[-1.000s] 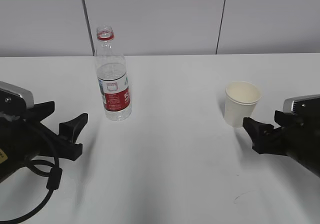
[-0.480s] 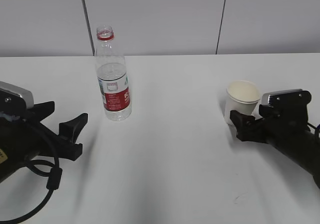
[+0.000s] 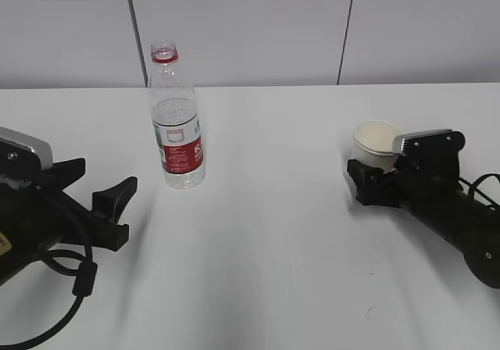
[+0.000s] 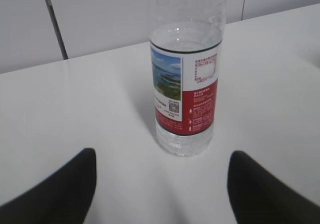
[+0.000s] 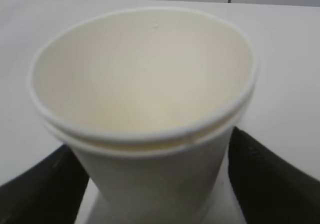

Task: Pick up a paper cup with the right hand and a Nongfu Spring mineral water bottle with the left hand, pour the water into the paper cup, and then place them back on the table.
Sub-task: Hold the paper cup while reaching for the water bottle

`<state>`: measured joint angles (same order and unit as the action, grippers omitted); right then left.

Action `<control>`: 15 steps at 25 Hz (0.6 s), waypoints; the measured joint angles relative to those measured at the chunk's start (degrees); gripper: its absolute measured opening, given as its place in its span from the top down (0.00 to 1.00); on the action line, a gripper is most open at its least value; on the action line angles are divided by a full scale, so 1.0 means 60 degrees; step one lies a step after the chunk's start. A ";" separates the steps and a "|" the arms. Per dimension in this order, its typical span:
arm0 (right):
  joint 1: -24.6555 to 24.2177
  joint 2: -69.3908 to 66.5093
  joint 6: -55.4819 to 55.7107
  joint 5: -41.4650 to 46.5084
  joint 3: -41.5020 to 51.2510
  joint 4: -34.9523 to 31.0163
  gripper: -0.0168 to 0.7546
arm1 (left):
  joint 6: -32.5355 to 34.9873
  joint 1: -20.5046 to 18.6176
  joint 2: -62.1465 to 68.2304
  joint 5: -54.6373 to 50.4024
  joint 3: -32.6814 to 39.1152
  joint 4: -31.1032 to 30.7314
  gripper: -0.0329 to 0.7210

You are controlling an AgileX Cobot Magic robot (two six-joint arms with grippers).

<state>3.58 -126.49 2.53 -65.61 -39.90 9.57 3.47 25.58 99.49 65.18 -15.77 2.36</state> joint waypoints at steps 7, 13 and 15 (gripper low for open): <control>0.0000 -0.0197 0.0000 -0.0013 -0.0424 0.0080 0.14 | 0.0000 0.0000 0.0000 0.0003 0.0000 0.0000 0.29; 0.0000 -0.0219 0.0000 -0.0013 -0.0444 0.0080 0.27 | 0.0000 0.0000 0.0000 0.0003 0.0000 -0.0036 0.29; 0.0000 -0.0219 0.0000 -0.0021 -0.0444 0.0080 0.30 | 0.0000 0.0000 0.0000 0.0003 0.0000 -0.0187 0.29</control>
<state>3.58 -127.80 2.53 -65.73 -42.57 10.04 3.47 25.58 99.49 65.20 -15.77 1.24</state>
